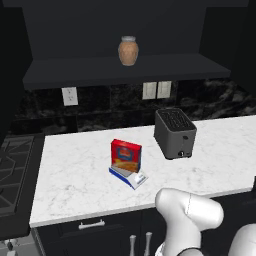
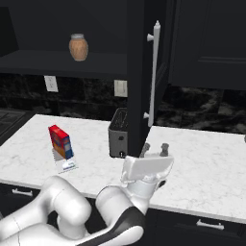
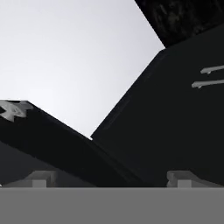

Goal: Pick the boxed food and place it on the digital scale for weighing, and close the cabinet.

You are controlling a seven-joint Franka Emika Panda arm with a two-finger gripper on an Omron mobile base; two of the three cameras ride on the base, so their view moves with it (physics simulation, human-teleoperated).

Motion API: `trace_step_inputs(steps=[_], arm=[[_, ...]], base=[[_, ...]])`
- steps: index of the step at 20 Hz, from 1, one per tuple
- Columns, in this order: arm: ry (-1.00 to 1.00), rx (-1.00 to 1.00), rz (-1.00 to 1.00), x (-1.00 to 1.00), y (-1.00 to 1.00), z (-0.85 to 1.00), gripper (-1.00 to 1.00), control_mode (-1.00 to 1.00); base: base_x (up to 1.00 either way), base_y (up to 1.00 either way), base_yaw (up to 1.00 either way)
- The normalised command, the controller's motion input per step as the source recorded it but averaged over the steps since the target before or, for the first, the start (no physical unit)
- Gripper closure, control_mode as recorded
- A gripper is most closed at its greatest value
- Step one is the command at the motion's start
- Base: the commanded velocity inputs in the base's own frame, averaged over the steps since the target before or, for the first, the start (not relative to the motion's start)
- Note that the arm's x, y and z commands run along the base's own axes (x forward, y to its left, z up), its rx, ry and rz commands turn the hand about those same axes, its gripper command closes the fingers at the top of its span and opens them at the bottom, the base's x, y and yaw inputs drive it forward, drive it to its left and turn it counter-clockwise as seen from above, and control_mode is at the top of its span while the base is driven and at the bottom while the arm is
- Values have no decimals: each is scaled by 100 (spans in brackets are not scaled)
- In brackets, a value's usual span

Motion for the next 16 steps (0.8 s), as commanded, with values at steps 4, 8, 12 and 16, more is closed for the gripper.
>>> trace_step_inputs(steps=[4, 8, 12, 16], arm=[[9, 16, 5, 13, -65, -7, -100, -100], [14, 16, 15, -2, -42, 30, -100, -100], [10, 1, 21, -9, -2, 63, -100, -100], [4, -1, 28, -2, 4, 62, -100, -100]], base=[[0, 0, 0], [0, 0, 0], [0, 0, 0], [0, 0, 0]])
